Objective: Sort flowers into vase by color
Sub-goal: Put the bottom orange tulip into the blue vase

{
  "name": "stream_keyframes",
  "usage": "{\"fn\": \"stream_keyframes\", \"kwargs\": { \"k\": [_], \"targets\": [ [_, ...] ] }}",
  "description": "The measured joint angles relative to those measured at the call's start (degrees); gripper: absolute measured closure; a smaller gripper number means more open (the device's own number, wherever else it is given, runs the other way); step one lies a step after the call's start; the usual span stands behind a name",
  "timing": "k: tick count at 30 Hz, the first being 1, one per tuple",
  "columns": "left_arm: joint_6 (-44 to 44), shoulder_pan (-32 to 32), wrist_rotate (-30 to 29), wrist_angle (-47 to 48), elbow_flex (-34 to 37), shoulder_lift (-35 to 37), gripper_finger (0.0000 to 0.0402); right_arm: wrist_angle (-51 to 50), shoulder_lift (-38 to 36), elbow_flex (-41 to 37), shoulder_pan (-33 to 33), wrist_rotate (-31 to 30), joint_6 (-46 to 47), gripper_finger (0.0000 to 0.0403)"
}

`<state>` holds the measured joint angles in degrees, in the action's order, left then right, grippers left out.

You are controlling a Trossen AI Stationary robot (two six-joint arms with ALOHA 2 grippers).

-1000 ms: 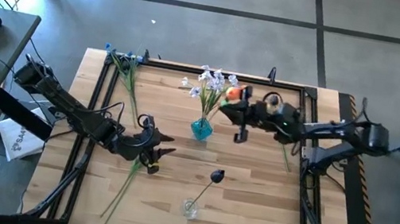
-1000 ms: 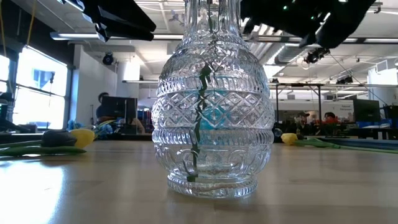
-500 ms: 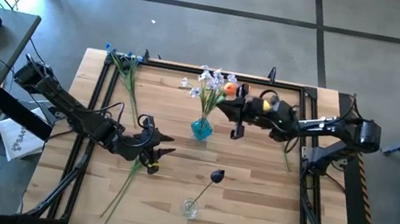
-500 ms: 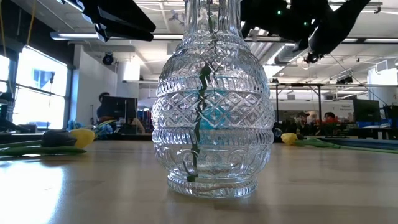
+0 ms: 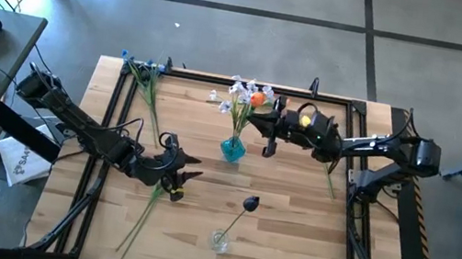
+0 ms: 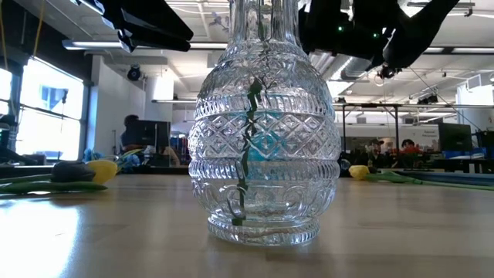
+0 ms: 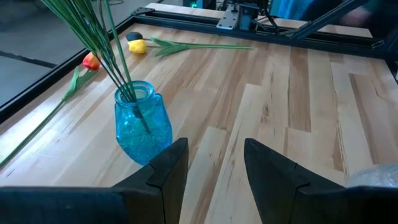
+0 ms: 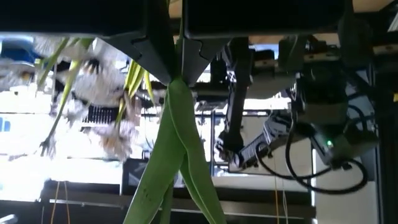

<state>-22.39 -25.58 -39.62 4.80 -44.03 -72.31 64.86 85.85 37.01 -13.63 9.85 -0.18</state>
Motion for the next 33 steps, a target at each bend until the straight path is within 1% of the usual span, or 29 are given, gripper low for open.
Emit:
{"fn": "stream_keyframes", "kwargs": {
  "k": [4, 7, 14, 18, 22, 25, 28, 33],
  "targets": [
    [-0.02, 0.00, 0.00, 0.00, 0.02, 0.00, 0.0254, -0.96, 0.46, 0.00, 0.00, -0.02, 0.17, 0.0398],
    [-0.02, 0.00, 0.00, 0.00, 0.02, 0.00, 0.0254, -1.99, 0.46, 0.00, 0.00, -0.21, 0.57, 0.0377],
    [-0.05, 0.00, 0.00, -0.02, 0.02, 0.00, 0.0254, -4.38, 0.43, 0.00, 0.00, -1.72, 3.28, 0.0278],
    [-0.04, 0.00, 0.00, -0.02, 0.02, 0.00, 0.0254, -9.36, 0.19, 0.99, 0.00, -1.88, 4.27, 0.0221],
    [-0.04, 0.00, 0.01, -0.02, 0.02, 0.00, 0.0254, -17.87, -1.17, 3.06, 0.00, -1.86, 4.26, 0.0176],
    [-0.04, -0.02, 0.09, 0.00, 0.02, 0.00, 0.0254, -27.51, -2.87, 5.54, 0.00, -1.86, 4.21, 0.0155],
    [-0.04, -0.01, 0.11, -0.01, 0.02, 0.00, 0.0254, -38.34, -4.54, 8.84, 0.00, -1.86, 3.08, 0.0145],
    [-0.02, -0.02, 0.13, 0.00, 0.02, 0.00, 0.0254, -56.59, -6.10, 15.47, 0.00, -2.20, 0.75, 0.0144]
  ]
}}
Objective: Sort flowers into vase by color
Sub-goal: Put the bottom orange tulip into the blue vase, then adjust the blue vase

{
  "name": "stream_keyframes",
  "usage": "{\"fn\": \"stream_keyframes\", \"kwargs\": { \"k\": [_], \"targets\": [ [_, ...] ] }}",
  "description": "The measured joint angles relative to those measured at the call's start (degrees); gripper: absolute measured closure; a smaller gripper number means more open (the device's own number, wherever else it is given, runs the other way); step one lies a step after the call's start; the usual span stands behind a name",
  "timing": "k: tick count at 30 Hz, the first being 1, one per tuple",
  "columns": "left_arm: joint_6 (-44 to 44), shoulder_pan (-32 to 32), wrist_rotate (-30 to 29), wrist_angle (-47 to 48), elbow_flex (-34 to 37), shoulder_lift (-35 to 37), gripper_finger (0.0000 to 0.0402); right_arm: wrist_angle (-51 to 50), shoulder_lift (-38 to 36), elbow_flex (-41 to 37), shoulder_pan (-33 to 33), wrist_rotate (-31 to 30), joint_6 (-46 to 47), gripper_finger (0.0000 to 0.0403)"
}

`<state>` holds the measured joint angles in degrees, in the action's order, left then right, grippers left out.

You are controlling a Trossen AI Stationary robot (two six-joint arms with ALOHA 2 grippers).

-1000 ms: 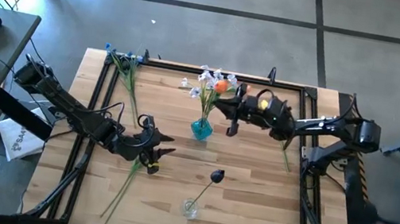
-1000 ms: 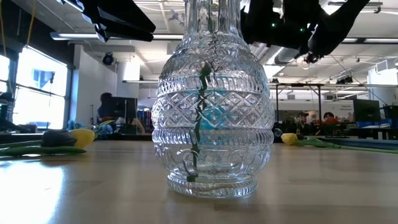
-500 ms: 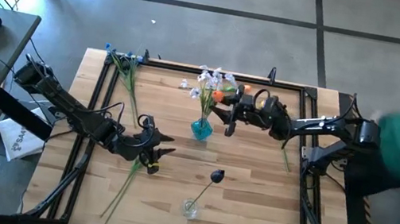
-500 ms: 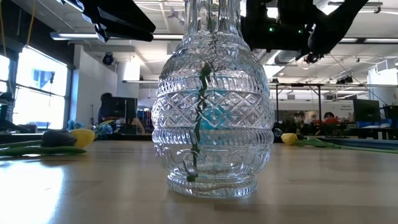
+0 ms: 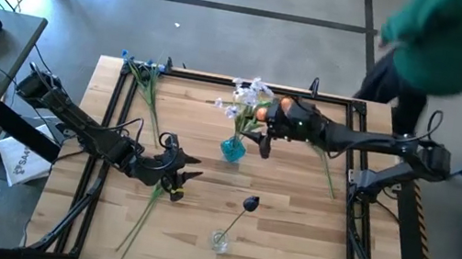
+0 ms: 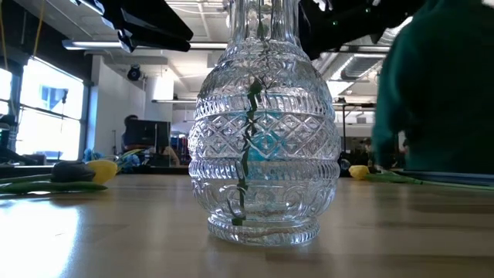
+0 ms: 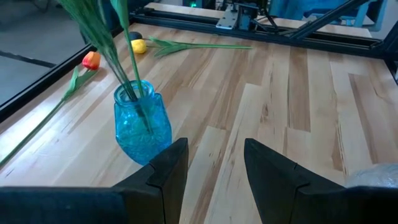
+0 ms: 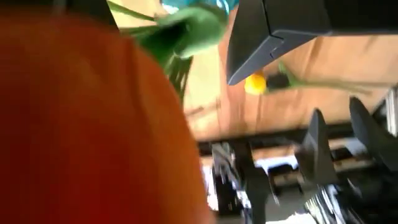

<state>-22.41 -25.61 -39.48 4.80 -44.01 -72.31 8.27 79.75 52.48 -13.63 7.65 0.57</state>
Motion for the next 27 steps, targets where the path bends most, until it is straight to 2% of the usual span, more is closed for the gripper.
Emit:
{"fn": "stream_keyframes", "kwargs": {
  "k": [11, 18, 22, 27],
  "targets": [
    [0.00, 0.00, 0.07, -0.02, 0.00, 0.00, 0.0254, -30.51, -0.56, 14.08, 0.00, -1.51, -4.06, 0.0144],
    [-0.02, 0.00, 0.17, 0.02, 0.00, 0.00, 0.0254, -45.60, -3.69, 17.01, 0.15, -6.14, -3.94, 0.0144],
    [-0.02, 0.00, 0.22, 0.05, 0.00, 0.00, 0.0254, -50.92, -6.58, 17.01, 0.15, -8.10, -3.02, 0.0144],
    [-0.02, 0.02, 0.22, -0.01, 0.00, 0.00, 0.0254, -48.44, -9.00, 17.01, 0.15, -8.67, -2.81, 0.0144]
  ]
}}
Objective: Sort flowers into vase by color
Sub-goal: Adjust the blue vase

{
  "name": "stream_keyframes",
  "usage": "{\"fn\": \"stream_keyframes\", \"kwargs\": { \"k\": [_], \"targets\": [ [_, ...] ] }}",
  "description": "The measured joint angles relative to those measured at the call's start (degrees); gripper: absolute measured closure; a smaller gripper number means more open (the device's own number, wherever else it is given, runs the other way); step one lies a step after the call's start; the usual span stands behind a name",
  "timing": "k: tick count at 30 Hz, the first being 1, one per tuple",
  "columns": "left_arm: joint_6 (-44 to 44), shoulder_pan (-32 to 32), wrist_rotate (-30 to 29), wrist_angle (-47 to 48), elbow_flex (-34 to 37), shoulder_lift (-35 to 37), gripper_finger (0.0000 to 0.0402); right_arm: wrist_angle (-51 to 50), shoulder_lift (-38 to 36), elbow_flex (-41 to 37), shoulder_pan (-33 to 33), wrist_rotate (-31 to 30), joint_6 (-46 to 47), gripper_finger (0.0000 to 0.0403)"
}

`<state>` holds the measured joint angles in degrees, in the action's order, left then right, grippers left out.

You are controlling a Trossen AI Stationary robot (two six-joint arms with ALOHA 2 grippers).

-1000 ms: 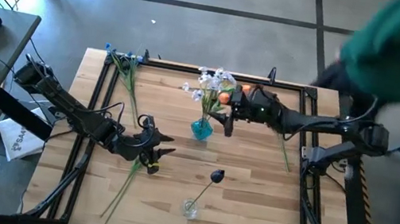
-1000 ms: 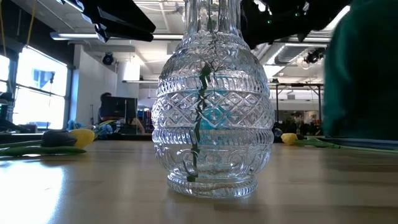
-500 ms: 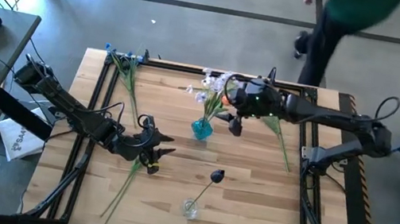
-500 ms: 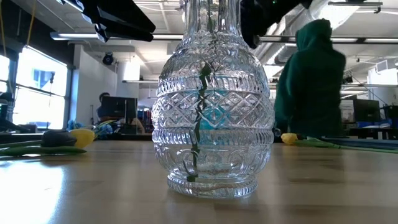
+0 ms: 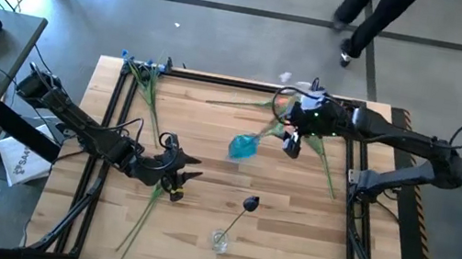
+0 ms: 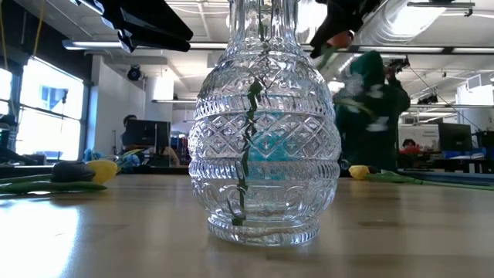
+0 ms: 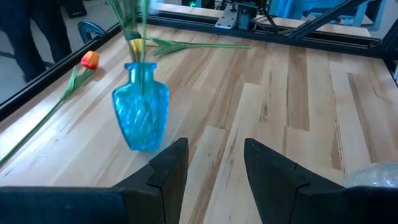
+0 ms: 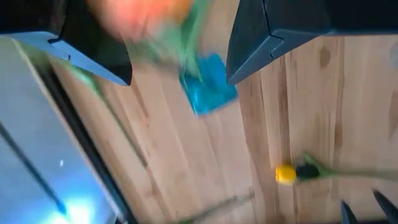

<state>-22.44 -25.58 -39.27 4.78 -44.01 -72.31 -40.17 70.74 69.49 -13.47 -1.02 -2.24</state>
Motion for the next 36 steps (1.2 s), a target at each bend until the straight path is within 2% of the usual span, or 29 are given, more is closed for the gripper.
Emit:
{"fn": "stream_keyframes", "kwargs": {
  "k": [5, 11, 17, 21, 23, 26, 30, 32, 36],
  "targets": [
    [-0.01, 0.02, -0.05, -0.31, 0.00, 0.00, 0.0254, 3.72, -0.22, 0.00, 0.00, 0.02, -1.21, 0.0144],
    [-0.01, 0.04, -0.09, -0.33, 0.00, 0.00, 0.0254, 1.95, -0.24, 0.00, 0.00, 0.02, -1.26, 0.0144],
    [-0.02, 0.04, -0.13, -0.16, 0.00, 0.00, 0.0254, -5.77, -0.47, 0.00, 1.05, -0.52, 0.16, 0.0144],
    [-0.04, 0.04, -0.14, -0.14, 0.00, 0.00, 0.0254, -14.34, -1.04, 0.00, 4.85, -1.05, 1.99, 0.0144],
    [-0.04, 0.04, -0.17, -0.14, 0.00, 0.00, 0.0254, -16.40, -1.34, -0.71, 7.34, -3.59, 4.99, 0.0144],
    [-0.63, 0.04, -0.22, -0.06, 0.00, 0.00, 0.0254, -16.67, -3.68, -5.79, 10.45, -6.04, 9.15, 0.0144],
    [-1.49, 0.16, -0.39, 0.01, 0.00, -0.01, 0.0254, -14.99, -8.76, -16.39, 12.58, -6.74, 15.30, 0.0144],
    [-1.46, 0.94, -0.33, -0.53, 0.00, -0.19, 0.0254, -14.59, -11.10, -20.94, 12.70, -10.14, 17.61, 0.0144],
    [-1.23, 4.57, 1.98, -1.33, 0.00, -0.26, 0.0254, -13.76, -12.21, -26.62, 11.29, -15.54, 13.04, 0.0144]
  ]
}}
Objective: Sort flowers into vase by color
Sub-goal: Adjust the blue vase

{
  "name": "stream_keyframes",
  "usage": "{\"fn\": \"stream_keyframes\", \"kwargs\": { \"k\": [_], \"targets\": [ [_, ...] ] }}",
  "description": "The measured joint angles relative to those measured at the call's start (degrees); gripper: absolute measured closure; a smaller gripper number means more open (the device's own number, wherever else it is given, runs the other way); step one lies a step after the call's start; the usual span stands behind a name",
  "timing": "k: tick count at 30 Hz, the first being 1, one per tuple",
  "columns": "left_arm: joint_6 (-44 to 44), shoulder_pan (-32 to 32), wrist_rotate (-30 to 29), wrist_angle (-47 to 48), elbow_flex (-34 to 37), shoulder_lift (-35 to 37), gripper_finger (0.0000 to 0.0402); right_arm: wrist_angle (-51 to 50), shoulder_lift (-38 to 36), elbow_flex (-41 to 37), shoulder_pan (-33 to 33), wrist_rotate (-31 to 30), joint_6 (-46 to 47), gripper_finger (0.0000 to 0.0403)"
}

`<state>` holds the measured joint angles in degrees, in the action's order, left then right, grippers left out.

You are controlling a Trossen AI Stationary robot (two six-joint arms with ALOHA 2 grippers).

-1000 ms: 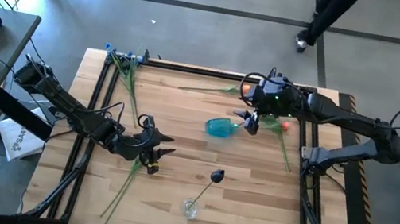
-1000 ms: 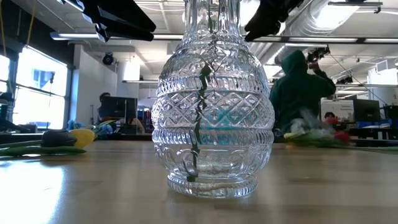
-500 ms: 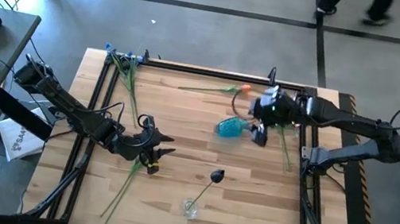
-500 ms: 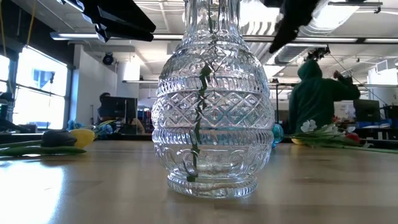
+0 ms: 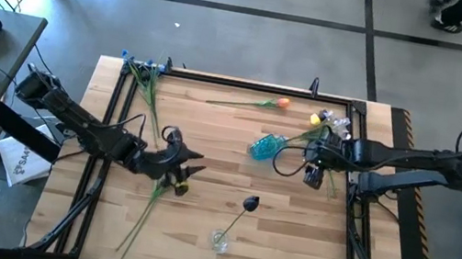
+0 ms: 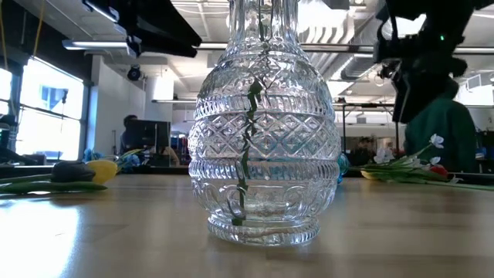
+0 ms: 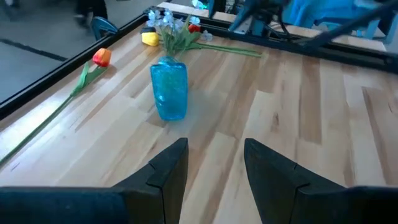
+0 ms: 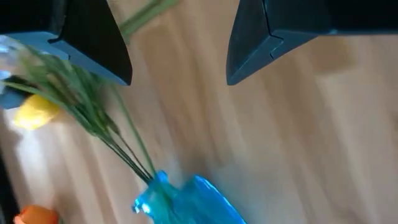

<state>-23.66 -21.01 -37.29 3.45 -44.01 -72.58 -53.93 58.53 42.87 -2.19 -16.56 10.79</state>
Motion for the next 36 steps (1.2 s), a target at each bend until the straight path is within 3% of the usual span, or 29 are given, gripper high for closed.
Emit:
{"fn": "stream_keyframes", "kwargs": {
  "k": [2, 7, 11, 15, 26, 36],
  "targets": [
    [0.38, 2.61, 3.26, -0.14, 0.00, -0.02, 0.0254, 1.38, 1.58, -0.07, -2.18, 1.15, -2.68, 0.0144],
    [3.69, 9.08, 9.26, -0.57, 0.02, -0.77, 0.0254, 8.61, 8.00, 0.39, -7.54, 0.10, -22.44, 0.0159],
    [4.72, 11.91, 10.02, -0.65, 0.02, -2.39, 0.0254, 14.90, 15.12, 0.42, -12.45, 2.92, -36.10, 0.0175],
    [4.72, 12.48, 10.22, -0.56, 0.02, -4.47, 0.0254, 16.83, 21.54, 0.70, -16.22, 0.18, -45.09, 0.0193],
    [4.78, 12.39, 11.93, -3.77, 0.02, -10.53, 0.0254, 16.87, 31.47, 3.14, -22.87, -2.87, -50.10, 0.0236],
    [4.85, 12.39, 16.05, -5.37, 0.04, -14.19, 0.0254, 15.04, 30.64, 6.80, -21.84, -0.21, -48.33, 0.0280]
  ]
}}
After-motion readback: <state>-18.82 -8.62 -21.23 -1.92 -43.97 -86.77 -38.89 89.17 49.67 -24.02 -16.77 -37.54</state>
